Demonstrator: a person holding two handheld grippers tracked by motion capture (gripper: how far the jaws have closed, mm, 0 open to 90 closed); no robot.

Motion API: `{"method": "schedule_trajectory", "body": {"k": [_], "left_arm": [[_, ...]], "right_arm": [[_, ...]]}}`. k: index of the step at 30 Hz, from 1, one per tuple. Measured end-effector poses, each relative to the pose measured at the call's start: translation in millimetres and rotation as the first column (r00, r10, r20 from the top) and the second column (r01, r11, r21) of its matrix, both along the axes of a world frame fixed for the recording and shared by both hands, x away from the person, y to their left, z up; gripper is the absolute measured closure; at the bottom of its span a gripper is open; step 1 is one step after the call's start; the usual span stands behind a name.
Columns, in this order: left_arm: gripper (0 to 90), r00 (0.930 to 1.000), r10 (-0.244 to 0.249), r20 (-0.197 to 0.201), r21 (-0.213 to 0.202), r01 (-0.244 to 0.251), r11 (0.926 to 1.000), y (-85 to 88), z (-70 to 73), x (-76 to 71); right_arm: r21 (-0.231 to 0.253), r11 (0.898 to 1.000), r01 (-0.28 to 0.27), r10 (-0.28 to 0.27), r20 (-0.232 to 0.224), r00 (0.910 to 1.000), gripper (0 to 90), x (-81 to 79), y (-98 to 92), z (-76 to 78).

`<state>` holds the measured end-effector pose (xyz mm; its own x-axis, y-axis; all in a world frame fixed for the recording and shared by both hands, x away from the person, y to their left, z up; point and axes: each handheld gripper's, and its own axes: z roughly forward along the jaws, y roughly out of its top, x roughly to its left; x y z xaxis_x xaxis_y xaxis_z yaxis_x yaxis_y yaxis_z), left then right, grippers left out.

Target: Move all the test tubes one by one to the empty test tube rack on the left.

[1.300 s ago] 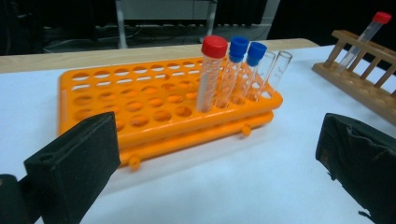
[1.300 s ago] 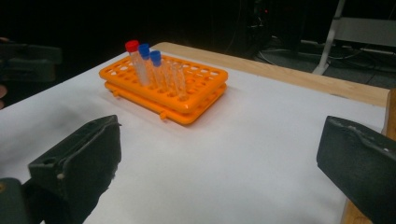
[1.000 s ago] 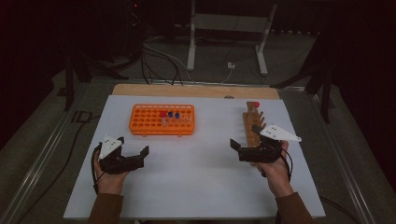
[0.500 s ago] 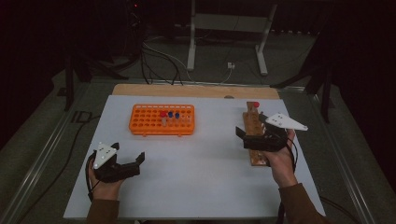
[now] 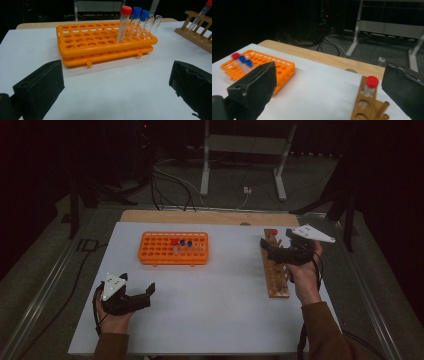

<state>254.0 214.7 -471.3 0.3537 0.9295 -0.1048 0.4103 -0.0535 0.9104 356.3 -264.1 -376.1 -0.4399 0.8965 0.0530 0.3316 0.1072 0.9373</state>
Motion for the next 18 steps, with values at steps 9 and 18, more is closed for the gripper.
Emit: {"method": "schedule_trajectory", "body": {"k": [9,18], "left_arm": [[0.5,1.0,-0.006,0.001,0.003,0.006,1.0,-2.7,-0.3,-0.4],[0.5,1.0,-0.005,-0.002,-0.004,0.005,1.0,-1.9,-0.5,-0.8]], "right_arm": [[-0.007,0.998,0.062,-0.062,-0.043,0.9972,0.2,30.5,-15.4,-14.1],[0.001,0.993,0.118,-0.117,-0.107,0.9873,11.5,58.2,-28.2,-32.6]]}}
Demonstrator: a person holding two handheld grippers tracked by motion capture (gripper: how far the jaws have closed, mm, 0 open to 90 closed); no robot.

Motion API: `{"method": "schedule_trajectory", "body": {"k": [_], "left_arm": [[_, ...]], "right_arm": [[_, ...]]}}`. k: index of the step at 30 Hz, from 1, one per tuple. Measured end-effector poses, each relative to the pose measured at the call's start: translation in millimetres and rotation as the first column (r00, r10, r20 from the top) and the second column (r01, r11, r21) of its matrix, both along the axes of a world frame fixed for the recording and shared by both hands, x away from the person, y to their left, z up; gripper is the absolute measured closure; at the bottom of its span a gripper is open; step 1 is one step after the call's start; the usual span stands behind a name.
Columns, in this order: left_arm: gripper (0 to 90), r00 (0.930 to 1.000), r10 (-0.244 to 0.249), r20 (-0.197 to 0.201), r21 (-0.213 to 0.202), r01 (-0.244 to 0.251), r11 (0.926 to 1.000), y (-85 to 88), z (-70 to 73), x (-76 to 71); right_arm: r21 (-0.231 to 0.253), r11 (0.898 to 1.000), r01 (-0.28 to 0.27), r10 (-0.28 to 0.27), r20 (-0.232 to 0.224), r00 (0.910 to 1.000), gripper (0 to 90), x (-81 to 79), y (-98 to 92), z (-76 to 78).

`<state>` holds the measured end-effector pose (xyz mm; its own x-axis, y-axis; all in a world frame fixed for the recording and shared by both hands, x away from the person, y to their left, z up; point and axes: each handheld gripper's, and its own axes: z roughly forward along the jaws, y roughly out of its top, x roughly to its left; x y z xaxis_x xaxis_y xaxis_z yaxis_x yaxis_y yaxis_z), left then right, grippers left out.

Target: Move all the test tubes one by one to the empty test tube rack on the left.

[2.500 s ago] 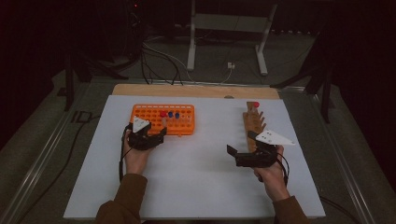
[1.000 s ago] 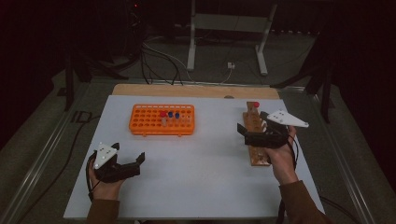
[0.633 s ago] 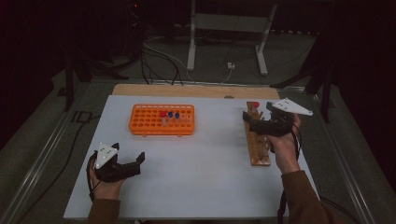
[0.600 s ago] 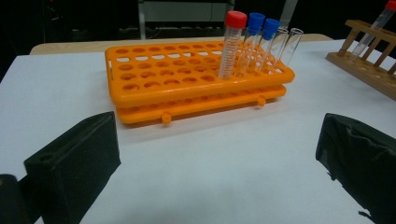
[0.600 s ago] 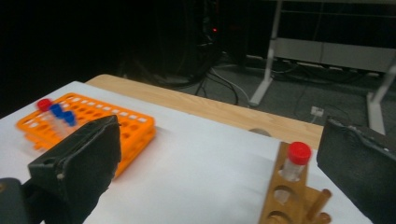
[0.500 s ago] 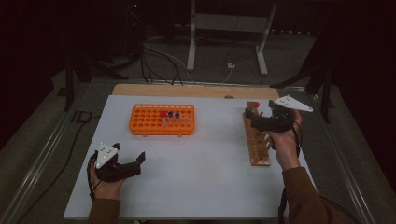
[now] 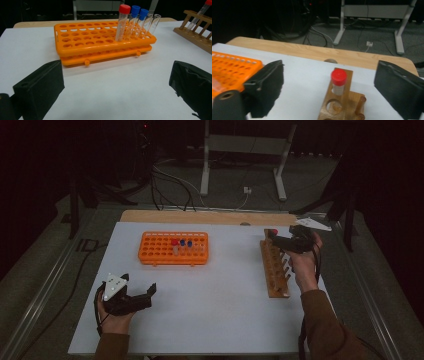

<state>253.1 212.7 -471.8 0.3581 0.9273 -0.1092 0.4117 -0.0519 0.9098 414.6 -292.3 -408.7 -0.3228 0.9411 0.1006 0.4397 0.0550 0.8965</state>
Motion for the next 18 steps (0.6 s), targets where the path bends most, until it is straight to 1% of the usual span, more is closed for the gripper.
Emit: {"method": "schedule_trajectory", "body": {"k": [4,6,8,10,12,14,15,16,18], "left_arm": [[0.5,1.0,0.003,0.004,-0.013,-0.003,0.9999,1.9,1.1,-1.6],[0.5,1.0,0.007,0.002,-0.017,-0.007,0.9998,3.3,1.1,-1.9],[0.5,1.0,0.007,0.001,-0.021,-0.007,0.9998,4.3,0.9,-1.9],[0.5,1.0,0.009,-0.001,-0.025,-0.009,0.9997,4.9,0.6,-1.9],[0.5,1.0,0.008,-0.002,-0.028,-0.008,0.9996,5.2,0.4,-1.9],[0.5,1.0,0.006,-0.003,-0.028,-0.006,0.9996,5.3,0.2,-1.9],[0.5,1.0,0.006,-0.003,-0.027,-0.006,0.9996,5.2,0.1,-1.8],[0.5,1.0,0.005,-0.004,-0.026,-0.005,0.9996,5.3,0.0,-1.8],[0.5,1.0,0.003,-0.005,-0.027,-0.003,0.9996,5.3,0.0,-1.7]], "right_arm": [[-0.033,0.999,0.015,-0.016,-0.034,0.9993,18.5,14.2,0.3,-8.5],[-0.055,0.998,0.024,-0.027,-0.047,0.9985,25.8,19.9,1.7,-13.1],[-0.088,0.995,0.037,-0.04,-0.039,0.9984,36.3,23.3,3.6,-17.1],[-0.108,0.993,0.051,-0.056,-0.039,0.9977,41.7,26.9,4.9,-20.3],[-0.117,0.992,0.053,-0.059,-0.051,0.9969,45.6,31.0,5.7,-23.1],[-0.106,0.993,0.056,-0.063,-0.064,0.9959,49.5,34.4,6.6,-24.9],[-0.107,0.993,0.049,-0.057,-0.07,0.996,51.9,35.7,6.9,-25.6],[-0.116,0.992,0.047,-0.056,-0.075,0.9956,52.9,36.9,7.8,-26.3],[-0.135,0.99,0.05,-0.062,-0.089,0.9941,58.0,39.1,8.8,-28.0]]}}
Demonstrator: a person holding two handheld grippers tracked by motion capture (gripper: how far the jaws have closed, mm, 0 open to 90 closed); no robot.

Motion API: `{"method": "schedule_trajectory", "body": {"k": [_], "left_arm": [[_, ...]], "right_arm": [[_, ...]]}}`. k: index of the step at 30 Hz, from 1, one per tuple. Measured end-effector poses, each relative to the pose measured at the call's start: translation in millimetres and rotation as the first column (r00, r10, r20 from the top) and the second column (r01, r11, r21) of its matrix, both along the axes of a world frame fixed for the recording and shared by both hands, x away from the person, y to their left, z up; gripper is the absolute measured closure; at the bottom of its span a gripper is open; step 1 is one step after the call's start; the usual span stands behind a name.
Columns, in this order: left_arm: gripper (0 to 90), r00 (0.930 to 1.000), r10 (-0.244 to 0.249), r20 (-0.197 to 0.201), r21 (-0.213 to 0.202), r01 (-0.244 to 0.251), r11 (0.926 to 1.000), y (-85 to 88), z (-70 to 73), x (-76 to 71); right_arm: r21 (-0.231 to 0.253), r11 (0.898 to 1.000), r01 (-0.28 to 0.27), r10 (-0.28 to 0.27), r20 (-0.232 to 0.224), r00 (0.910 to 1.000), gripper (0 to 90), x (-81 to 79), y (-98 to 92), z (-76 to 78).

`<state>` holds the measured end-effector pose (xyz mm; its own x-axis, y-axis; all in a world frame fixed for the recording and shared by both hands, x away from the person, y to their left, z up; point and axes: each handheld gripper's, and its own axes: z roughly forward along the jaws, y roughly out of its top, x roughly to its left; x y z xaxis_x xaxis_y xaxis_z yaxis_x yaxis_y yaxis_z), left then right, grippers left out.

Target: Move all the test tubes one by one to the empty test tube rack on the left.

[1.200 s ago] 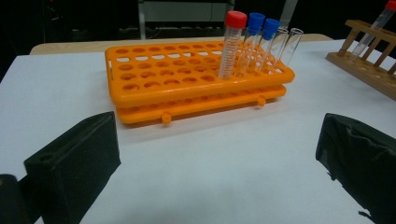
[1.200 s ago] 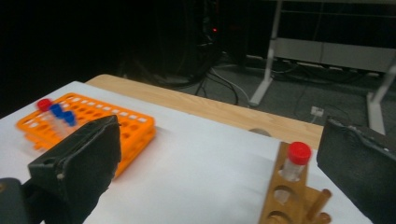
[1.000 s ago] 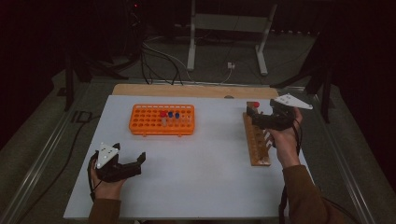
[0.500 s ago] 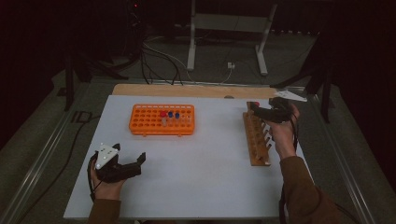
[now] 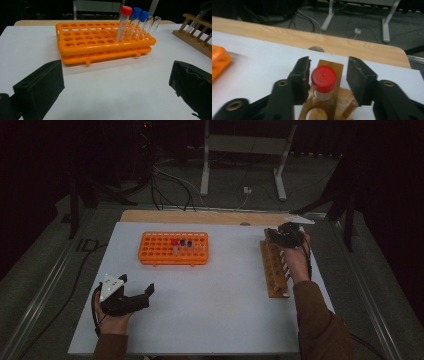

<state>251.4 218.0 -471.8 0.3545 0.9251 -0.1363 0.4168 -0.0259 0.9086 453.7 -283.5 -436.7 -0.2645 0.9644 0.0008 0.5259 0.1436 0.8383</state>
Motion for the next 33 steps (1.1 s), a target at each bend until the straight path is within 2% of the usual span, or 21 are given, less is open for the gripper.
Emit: {"method": "schedule_trajectory", "body": {"k": [3,5,8,14,19,25,28,33], "left_arm": [[0.5,1.0,-0.001,0.0,0.001,0.001,1.0,-0.2,-0.1,0.0],[0.5,1.0,0.0,-0.001,0.002,0.0,1.0,-0.4,-0.2,0.0],[0.5,1.0,0.0,-0.003,0.004,0.0,1.0,-0.8,-0.2,0.0],[0.5,1.0,-0.004,-0.002,0.009,0.004,1.0,-1.9,-0.1,0.2],[0.5,1.0,-0.003,0.001,0.002,0.003,1.0,-3.0,0.5,0.1],[0.5,1.0,-0.009,0.003,0.013,0.009,0.9999,-5.0,0.5,3.0],[0.5,0.9999,-0.013,0.003,0.021,0.013,0.9997,-9.1,0.3,4.6],[0.5,0.9989,-0.043,0.018,0.048,0.042,0.998,-21.4,3.8,7.0]], "right_arm": [[-0.003,1.0,0.0,0.0,-0.02,0.9998,64.2,1.9,-1.2,-2.8],[0.023,1.0,0.005,-0.005,-0.025,0.9997,70.0,1.6,-2.9,-3.7],[0.042,0.999,0.02,-0.019,-0.017,0.9997,70.6,-0.5,-3.0,-2.5],[0.031,0.999,0.023,-0.024,0.044,0.9987,70.8,-12.2,0.5,11.6],[-0.007,1.0,0.018,-0.017,0.116,0.9931,70.8,-27.9,4.9,24.8],[0.04,0.999,0.004,-0.011,0.171,0.9851,70.8,-44.6,0.0,40.0],[0.081,0.996,-0.037,0.021,0.184,0.9826,70.8,-53.7,-1.3,45.4],[0.063,0.992,-0.111,0.096,0.199,0.9753,70.8,-72.4,7.1,48.0]]}}
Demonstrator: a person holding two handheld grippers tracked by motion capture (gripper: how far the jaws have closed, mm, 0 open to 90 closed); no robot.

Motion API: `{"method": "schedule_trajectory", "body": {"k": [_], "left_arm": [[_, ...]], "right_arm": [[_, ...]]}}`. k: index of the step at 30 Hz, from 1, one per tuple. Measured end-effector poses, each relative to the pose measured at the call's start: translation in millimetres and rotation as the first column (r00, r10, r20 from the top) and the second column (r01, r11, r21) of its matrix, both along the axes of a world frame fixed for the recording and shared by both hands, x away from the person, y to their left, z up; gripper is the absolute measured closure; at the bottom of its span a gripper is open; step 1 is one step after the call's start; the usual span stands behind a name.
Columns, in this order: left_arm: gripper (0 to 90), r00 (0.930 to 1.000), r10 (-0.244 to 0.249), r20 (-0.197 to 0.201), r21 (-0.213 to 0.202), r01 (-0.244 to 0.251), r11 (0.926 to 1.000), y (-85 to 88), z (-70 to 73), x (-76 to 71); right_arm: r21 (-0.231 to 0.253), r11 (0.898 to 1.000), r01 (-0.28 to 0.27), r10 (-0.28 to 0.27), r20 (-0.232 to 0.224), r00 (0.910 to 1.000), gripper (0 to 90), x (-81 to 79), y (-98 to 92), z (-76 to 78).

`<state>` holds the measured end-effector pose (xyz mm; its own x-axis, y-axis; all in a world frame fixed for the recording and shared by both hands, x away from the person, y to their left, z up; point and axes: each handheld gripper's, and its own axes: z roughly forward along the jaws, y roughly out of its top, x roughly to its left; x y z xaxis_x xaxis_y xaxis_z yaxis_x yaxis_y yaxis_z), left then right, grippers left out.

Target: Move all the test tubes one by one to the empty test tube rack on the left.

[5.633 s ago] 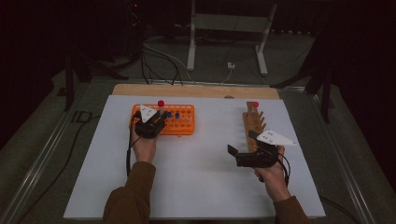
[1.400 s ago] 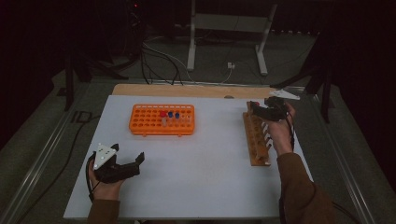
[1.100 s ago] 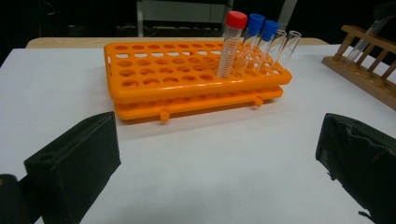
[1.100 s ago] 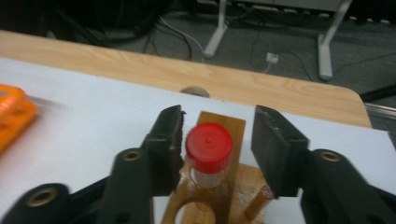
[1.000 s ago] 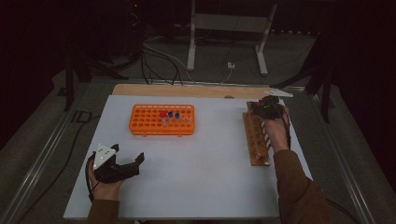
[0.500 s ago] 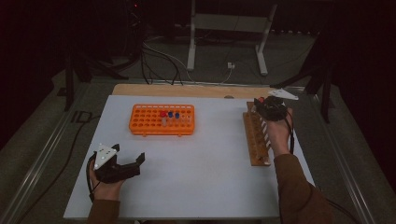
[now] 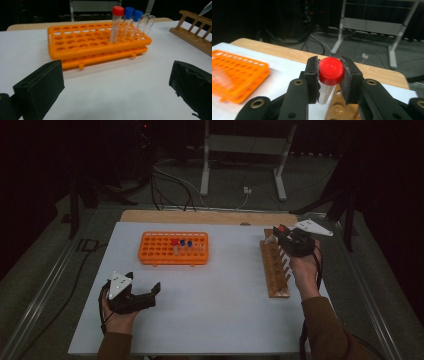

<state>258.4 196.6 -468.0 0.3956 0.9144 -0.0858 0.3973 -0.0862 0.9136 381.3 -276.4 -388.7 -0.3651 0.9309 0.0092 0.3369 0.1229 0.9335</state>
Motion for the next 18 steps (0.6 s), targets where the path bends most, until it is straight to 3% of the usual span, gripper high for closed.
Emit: {"method": "schedule_trajectory", "body": {"k": [8,13,18], "left_arm": [[0.6,0.9966,-0.076,0.03,0.023,0.075,0.9969,-29.7,13.6,6.0],[0.6,0.9904,-0.125,0.058,0.014,0.125,0.9921,-54.6,22.6,12.6],[0.6,0.9817,-0.179,0.066,0.009,0.179,0.9839,-79.5,27.7,18.2]], "right_arm": [[-0.002,0.992,-0.125,0.125,-0.014,0.9921,70.8,-23.1,22.4,3.0],[0.011,0.977,-0.211,0.211,-0.03,0.977,70.8,-34.5,43.3,4.1],[0.012,0.956,-0.294,0.295,-0.04,0.9548,70.7,-44.3,65.5,2.5]]}}
